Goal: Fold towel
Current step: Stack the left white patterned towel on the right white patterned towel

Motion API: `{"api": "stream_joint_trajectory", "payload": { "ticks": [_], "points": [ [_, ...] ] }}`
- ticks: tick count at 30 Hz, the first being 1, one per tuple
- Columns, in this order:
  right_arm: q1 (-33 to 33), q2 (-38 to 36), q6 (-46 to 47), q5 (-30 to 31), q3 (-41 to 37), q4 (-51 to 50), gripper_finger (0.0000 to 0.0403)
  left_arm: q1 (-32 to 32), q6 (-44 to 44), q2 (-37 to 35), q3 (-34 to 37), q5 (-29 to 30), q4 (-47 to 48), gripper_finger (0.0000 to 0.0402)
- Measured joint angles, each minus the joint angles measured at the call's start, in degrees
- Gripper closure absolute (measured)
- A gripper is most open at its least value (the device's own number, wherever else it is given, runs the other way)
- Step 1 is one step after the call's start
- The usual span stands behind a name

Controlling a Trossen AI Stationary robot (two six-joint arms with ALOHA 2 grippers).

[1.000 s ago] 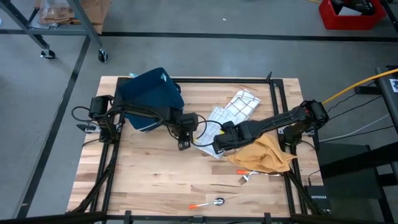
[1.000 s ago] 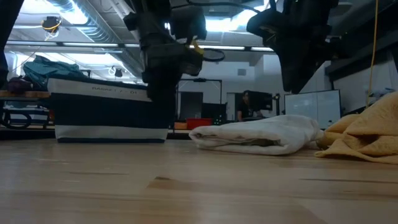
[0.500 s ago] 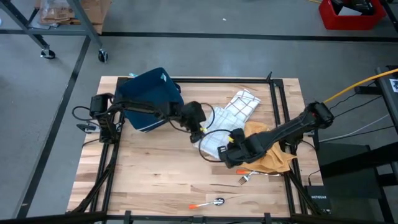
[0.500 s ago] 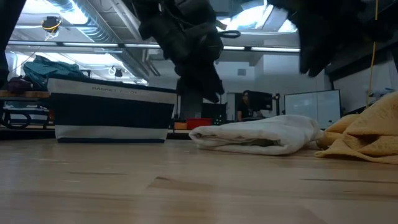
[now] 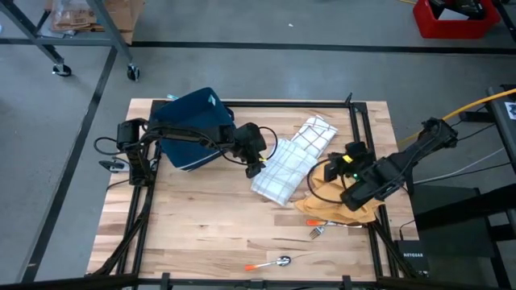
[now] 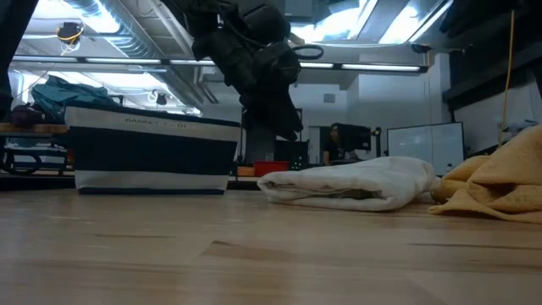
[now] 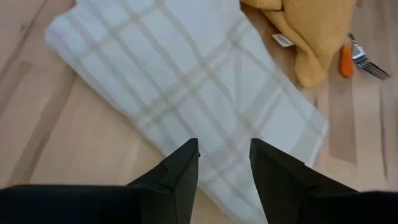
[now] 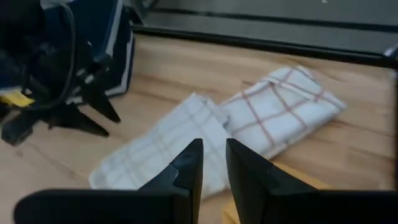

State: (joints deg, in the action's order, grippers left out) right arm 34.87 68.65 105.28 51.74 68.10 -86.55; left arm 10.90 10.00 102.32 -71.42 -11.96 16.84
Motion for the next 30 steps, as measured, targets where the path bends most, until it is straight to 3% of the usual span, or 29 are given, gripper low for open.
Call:
{"api": "stream_joint_trajectory", "payload": {
  "ticks": [6,11,15,20,30],
  "points": [
    [0.0,2.2,-3.4,-2.8,-7.9,12.2,0.0329,0.3,2.0,0.8,0.0,2.7,-3.3,0.0266],
    [0.0,5.9,-3.8,-11.4,-12.1,21.2,0.0329,0.5,4.9,2.3,0.0,2.7,-7.0,0.0266],
    [-1.3,9.1,-1.5,-16.2,-12.8,25.3,0.0329,0.5,5.0,3.2,0.0,2.7,-9.0,0.0266],
    [-3.4,12.5,-1.4,-17.1,-12.8,30.5,0.0329,0.5,5.3,4.6,0.0,2.7,-11.6,0.0266],
    [-9.2,16.3,-7.9,-25.0,-12.8,37.1,0.0329,1.0,4.9,6.4,0.0,2.8,-12.2,0.0266]
  ]
}}
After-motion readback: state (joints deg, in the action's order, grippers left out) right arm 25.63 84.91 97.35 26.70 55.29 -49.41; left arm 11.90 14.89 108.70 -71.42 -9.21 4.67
